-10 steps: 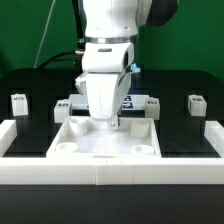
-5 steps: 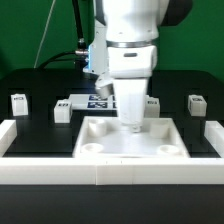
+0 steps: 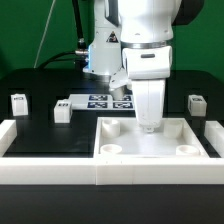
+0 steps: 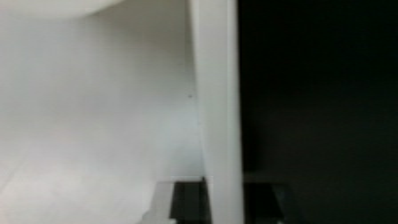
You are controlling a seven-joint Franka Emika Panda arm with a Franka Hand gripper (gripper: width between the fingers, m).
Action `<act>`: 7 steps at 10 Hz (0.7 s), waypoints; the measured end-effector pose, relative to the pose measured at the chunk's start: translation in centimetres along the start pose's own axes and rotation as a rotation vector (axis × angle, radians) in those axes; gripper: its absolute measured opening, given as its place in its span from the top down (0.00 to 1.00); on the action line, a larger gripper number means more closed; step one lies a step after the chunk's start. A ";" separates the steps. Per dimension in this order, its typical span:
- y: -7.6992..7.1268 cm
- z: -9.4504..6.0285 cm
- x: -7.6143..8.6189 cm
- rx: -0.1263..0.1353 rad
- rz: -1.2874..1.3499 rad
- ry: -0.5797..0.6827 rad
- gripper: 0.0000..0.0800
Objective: Assemble one leg
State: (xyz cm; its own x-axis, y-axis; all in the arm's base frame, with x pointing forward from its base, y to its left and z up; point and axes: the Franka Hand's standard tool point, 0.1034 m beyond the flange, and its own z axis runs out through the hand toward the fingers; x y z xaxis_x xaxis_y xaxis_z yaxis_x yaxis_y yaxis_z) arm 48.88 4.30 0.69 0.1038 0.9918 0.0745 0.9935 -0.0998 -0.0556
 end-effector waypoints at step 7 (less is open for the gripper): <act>-0.2 0.6 4.3 0.025 -0.087 0.012 0.91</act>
Offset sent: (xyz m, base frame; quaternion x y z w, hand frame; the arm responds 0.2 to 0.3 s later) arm 0.0164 0.0512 -0.0004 0.0129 0.0288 -0.0203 0.9993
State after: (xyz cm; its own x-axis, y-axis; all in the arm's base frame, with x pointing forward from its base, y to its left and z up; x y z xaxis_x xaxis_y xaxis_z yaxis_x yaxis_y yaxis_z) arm 49.11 8.61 0.47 0.0179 0.9956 0.0923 0.9973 -0.0111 -0.0732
